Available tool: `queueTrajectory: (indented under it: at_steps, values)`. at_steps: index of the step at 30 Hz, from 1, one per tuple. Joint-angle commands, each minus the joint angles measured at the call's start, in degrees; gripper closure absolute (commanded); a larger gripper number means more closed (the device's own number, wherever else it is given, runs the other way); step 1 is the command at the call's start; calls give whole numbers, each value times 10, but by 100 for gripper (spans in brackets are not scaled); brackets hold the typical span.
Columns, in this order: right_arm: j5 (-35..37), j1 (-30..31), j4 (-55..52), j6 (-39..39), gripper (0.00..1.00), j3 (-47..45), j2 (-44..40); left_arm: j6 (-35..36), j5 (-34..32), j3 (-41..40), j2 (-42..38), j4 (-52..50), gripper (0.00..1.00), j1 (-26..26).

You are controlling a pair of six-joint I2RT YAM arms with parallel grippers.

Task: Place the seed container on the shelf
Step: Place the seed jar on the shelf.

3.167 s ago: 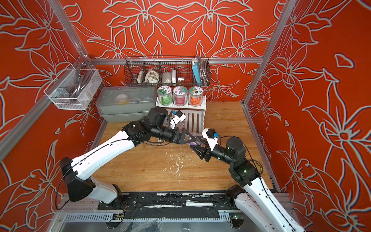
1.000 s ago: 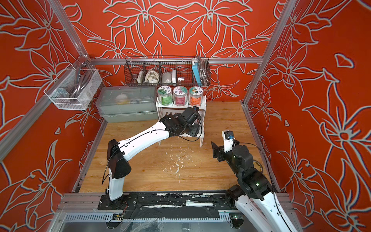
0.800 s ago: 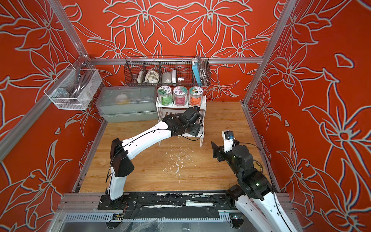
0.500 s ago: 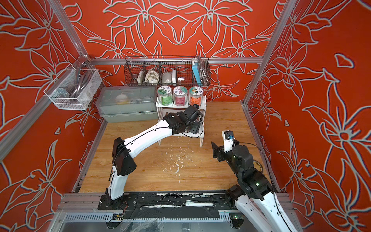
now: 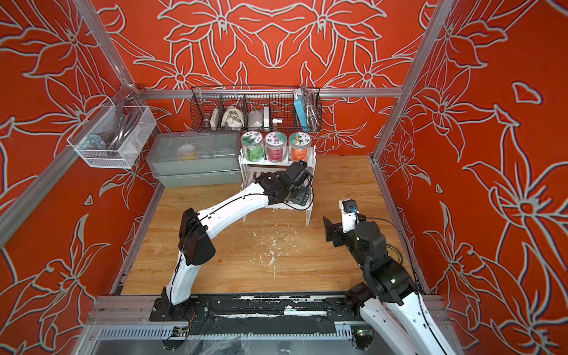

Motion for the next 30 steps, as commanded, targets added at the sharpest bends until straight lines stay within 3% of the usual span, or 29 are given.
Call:
queueTrajectory:
  at_steps: [1, 19, 25, 30]
  values:
    - [5, -1, -3, 7, 14, 17, 1, -1, 19, 9, -6, -12, 11, 2]
    - [16, -1, 1, 8, 14, 14, 12, 24, 17, -3, -115, -17, 10, -4]
    - [37, -2, 25, 19, 12, 10, 40, 46, -7, -135, -236, 62, 9, 0]
    - [71, -13, 58, 36, 5, -4, 75, 54, -55, -307, -371, 162, 3, 17]
